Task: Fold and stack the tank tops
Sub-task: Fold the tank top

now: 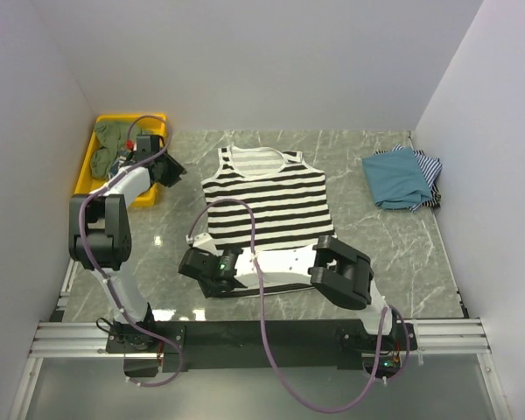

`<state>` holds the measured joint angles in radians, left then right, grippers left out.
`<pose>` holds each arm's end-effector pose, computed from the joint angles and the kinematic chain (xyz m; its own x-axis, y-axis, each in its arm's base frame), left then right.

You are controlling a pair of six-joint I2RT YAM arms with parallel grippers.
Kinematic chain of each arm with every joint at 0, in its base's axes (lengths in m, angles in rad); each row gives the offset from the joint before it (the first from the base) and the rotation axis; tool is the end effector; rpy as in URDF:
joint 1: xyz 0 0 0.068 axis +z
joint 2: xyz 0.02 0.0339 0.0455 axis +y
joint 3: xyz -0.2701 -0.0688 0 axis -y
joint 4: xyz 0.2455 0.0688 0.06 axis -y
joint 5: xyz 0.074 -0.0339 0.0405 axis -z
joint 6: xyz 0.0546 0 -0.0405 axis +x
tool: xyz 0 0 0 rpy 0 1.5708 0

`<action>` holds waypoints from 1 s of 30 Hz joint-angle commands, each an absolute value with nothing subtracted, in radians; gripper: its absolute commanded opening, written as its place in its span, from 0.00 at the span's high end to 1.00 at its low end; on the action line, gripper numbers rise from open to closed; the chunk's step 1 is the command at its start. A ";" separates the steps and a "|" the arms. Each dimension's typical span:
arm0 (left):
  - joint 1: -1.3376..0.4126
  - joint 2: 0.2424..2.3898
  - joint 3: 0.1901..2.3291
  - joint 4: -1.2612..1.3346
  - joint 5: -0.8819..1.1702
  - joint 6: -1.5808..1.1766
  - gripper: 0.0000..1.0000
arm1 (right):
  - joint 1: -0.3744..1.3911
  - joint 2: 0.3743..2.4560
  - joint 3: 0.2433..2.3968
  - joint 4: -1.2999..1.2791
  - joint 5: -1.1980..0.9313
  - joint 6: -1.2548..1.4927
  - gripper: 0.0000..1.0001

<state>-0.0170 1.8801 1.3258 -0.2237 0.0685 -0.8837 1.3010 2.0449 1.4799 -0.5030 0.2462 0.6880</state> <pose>0.4339 -0.0111 0.2024 -0.4959 -0.7630 -0.4147 -0.5008 0.6414 -0.5812 0.1312 0.4244 0.1618 -0.7541 -0.4164 -0.5079 -0.5496 0.8234 0.1410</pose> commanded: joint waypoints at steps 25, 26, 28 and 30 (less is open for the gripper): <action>-0.026 1.695 1.157 -0.095 0.104 -0.930 0.62 | 1.348 2.111 1.548 -0.542 0.296 0.741 0.63; -0.028 1.692 1.146 -0.089 0.104 -0.930 0.62 | 1.350 2.108 1.540 -0.543 0.295 0.744 0.67; -0.032 1.683 1.134 -0.083 0.101 -0.933 0.62 | 1.348 2.079 1.505 -0.534 0.295 0.755 0.88; -0.043 1.672 1.105 -0.064 0.103 -0.933 0.62 | 1.350 2.019 1.438 -0.512 0.288 0.765 1.00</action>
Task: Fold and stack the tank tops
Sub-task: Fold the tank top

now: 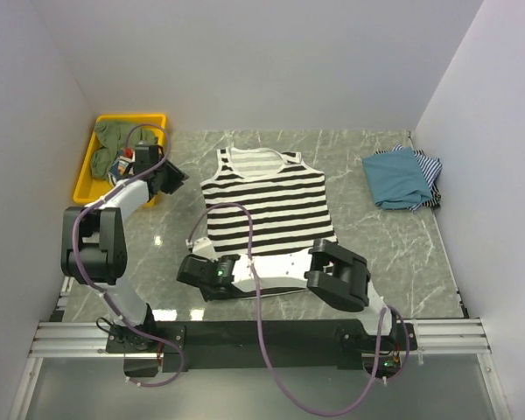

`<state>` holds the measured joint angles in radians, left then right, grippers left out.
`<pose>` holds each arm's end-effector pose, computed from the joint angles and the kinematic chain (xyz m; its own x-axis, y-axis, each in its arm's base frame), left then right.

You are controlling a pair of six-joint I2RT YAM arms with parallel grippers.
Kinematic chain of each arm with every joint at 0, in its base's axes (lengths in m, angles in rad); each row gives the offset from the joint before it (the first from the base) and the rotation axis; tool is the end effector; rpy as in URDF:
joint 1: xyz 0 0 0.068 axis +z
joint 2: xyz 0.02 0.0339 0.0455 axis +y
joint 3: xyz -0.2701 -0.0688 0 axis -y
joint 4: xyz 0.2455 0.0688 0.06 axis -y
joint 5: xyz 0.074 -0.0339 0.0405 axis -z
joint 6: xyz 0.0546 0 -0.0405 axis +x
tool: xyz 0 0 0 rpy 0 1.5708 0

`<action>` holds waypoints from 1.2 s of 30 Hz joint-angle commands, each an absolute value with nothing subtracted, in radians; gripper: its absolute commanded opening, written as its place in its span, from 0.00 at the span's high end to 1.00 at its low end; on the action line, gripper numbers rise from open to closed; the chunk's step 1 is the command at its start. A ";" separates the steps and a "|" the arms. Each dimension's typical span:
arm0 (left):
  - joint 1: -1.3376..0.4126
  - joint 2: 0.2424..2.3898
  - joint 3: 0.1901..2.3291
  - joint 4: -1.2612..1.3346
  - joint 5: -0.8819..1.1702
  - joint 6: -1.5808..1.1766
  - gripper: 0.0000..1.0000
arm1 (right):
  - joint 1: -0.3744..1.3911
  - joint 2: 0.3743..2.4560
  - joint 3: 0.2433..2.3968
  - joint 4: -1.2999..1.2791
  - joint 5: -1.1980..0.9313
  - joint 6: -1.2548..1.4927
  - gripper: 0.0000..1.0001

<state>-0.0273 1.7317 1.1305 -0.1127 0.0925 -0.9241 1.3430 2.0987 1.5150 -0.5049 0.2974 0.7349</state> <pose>0.3964 -0.0159 0.2067 -0.4718 -0.7821 -0.4071 -0.4639 0.6129 -0.6396 0.1178 0.4372 0.1498 -0.7524 -0.4068 -0.5181 -0.5341 0.8371 0.1183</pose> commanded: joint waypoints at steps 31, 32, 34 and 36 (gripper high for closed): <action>-0.124 1.868 1.002 0.080 0.061 -0.943 0.66 | 1.347 1.690 1.184 -0.402 0.235 0.776 1.00; -0.129 1.873 1.005 0.078 0.058 -0.942 0.66 | 1.348 1.678 1.181 -0.402 0.235 0.779 1.00; -0.132 1.882 1.017 0.060 0.046 -0.939 0.67 | 1.348 1.667 1.177 -0.405 0.238 0.782 1.00; -0.137 1.893 1.026 0.049 0.032 -0.937 0.67 | 1.348 1.652 1.169 -0.403 0.239 0.784 1.00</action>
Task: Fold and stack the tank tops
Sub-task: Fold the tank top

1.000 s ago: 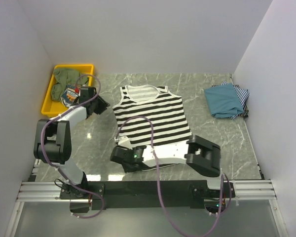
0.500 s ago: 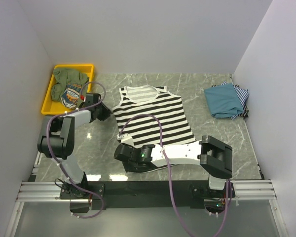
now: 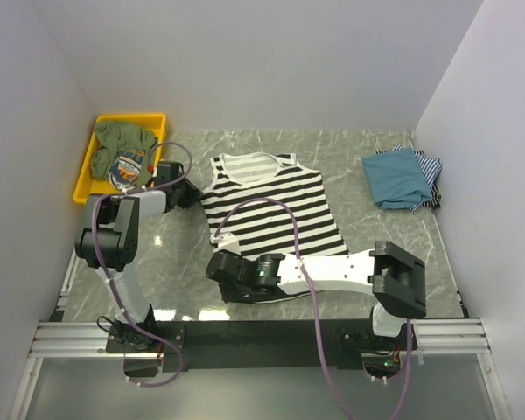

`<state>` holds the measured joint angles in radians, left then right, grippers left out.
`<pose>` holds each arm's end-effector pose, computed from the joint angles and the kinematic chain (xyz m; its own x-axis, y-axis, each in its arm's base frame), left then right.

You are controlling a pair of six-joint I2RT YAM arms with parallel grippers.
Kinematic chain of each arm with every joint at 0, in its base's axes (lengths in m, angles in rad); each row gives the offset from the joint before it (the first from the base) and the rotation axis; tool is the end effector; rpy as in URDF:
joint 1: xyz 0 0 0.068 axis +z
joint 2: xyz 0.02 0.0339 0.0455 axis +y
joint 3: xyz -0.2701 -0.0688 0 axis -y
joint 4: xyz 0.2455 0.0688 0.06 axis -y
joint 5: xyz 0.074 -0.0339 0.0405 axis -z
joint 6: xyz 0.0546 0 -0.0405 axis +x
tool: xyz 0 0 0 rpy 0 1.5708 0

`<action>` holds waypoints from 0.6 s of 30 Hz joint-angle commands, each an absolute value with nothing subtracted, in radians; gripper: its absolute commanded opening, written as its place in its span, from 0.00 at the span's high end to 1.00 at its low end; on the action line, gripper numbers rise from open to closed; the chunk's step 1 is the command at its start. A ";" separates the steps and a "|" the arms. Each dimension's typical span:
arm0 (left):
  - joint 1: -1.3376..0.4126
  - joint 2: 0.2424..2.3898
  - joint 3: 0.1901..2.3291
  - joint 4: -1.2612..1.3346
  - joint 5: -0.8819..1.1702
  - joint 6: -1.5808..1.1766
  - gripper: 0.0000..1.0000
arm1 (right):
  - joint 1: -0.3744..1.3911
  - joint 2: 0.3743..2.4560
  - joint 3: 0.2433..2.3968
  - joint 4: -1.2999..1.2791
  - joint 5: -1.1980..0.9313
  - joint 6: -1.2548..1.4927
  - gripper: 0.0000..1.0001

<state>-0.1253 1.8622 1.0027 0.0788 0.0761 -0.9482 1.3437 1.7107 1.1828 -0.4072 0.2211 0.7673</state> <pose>0.3910 -0.0534 0.1350 -0.5520 -0.7469 -0.3708 -0.4633 0.6444 -0.6083 0.0962 0.3632 0.2067 -0.7700 -0.3238 -0.5499 -0.5374 0.7937 0.2852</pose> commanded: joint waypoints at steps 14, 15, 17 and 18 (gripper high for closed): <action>-0.150 1.835 1.035 -0.055 -0.103 -0.962 0.99 | 1.350 1.624 1.138 -0.387 0.207 0.778 1.00; -0.149 1.804 1.031 -0.063 -0.121 -0.966 0.99 | 1.351 1.629 1.137 -0.371 0.195 0.772 1.00; -0.146 1.773 1.017 -0.090 -0.179 -0.986 0.99 | 1.359 1.649 1.149 -0.364 0.152 0.752 1.00; -0.146 1.749 1.014 -0.101 -0.199 -0.997 0.99 | 1.367 1.660 1.158 -0.357 0.144 0.746 1.00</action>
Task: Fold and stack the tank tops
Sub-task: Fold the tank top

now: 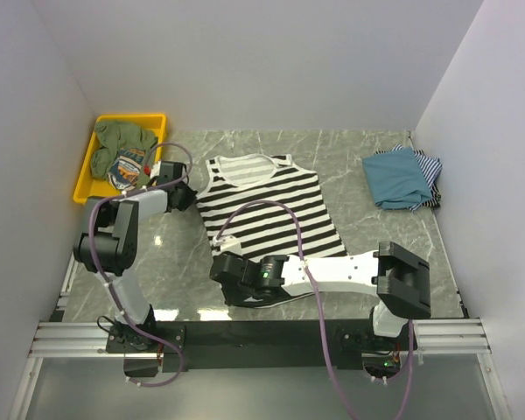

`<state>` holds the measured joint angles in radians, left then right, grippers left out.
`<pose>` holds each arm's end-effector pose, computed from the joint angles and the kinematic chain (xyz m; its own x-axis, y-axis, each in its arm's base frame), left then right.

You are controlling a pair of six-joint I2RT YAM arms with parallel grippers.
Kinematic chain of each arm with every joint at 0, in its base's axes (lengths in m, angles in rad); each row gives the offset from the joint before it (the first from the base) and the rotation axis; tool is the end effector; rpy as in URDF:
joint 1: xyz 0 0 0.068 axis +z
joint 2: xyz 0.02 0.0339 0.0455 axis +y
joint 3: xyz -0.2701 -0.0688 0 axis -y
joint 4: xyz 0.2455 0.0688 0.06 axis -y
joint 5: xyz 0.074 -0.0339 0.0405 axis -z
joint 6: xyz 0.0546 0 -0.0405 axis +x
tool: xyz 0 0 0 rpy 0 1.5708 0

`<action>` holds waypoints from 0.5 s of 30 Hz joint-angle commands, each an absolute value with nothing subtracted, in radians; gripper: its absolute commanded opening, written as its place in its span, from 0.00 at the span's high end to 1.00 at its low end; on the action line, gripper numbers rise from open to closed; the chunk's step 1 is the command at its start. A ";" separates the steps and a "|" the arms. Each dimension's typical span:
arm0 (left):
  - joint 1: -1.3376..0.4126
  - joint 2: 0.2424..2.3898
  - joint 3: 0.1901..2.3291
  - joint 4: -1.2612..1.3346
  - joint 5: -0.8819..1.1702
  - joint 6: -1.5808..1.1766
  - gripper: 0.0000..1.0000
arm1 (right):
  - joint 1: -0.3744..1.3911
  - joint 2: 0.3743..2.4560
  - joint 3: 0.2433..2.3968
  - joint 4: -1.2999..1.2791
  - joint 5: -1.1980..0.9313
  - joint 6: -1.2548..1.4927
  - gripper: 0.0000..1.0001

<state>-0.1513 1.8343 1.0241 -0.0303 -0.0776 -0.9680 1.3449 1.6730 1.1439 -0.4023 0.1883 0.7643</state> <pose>0.3849 -0.0544 0.1421 -0.4992 -0.7547 -0.4258 -0.5505 0.6557 -0.5168 0.0919 0.3543 0.2076 -0.7750 -0.3370 -0.5347 -0.5486 0.7786 0.3045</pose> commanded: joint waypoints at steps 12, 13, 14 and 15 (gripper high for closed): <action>-0.135 1.704 1.083 -0.219 -0.281 -0.986 1.00 | 1.408 1.772 1.281 -0.318 0.075 0.689 1.00; -0.141 1.707 1.098 -0.219 -0.279 -0.983 0.99 | 1.404 1.758 1.249 -0.307 0.075 0.693 1.00; -0.159 1.710 1.109 -0.224 -0.279 -0.979 1.00 | 1.398 1.723 1.227 -0.295 0.075 0.709 1.00; -0.170 1.724 1.124 -0.236 -0.282 -0.974 1.00 | 1.390 1.704 1.204 -0.267 0.074 0.716 1.00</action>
<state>-0.1406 1.7294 1.0519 -0.2386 -0.2539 -0.9890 1.4044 1.7901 1.2396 -0.3279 0.0879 0.7055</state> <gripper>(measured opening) 0.014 0.008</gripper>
